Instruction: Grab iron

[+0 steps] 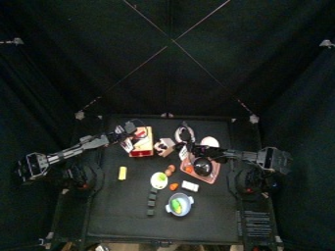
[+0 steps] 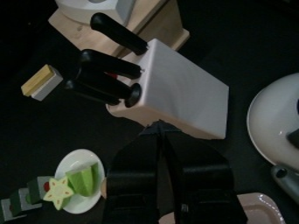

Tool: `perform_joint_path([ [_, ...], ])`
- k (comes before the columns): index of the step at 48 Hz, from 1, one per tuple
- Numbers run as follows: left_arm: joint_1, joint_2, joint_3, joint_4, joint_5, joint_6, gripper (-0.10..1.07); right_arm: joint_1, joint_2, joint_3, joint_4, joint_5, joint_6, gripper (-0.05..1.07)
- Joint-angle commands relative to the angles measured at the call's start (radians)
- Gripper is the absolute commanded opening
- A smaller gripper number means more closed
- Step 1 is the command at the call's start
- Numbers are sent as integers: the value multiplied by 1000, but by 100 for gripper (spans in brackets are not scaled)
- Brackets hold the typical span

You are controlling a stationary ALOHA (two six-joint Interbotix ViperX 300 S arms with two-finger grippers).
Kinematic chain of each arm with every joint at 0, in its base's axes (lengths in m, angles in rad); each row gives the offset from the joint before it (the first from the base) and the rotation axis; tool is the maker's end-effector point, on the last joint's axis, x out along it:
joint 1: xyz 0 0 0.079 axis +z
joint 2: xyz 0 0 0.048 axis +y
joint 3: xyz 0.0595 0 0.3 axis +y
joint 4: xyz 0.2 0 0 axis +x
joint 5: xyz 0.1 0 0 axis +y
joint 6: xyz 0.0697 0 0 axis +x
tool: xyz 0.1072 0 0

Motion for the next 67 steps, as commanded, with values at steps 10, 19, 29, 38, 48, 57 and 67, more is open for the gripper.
perform_joint_path([
  [10,21,2,11,2,-61,-2,76,0,-34,-9,2,-5,-3,34],
  [19,21,-46,20,8,-118,0,76,2,-34,-6,2,-3,-2,34],
  [29,21,-35,64,-3,-127,-2,76,2,-29,-9,2,-5,-2,34],
  [38,23,-29,80,-3,-156,-2,76,2,-25,-8,2,-5,-2,34],
  [48,26,12,81,-5,-156,-2,65,2,-21,-6,2,-3,-3,34],
  [57,21,-9,80,-5,-137,2,41,2,-20,-8,2,-3,-2,34],
  [67,-63,-130,78,-95,-127,3,34,41,-32,-14,-14,-12,-12,34],
])
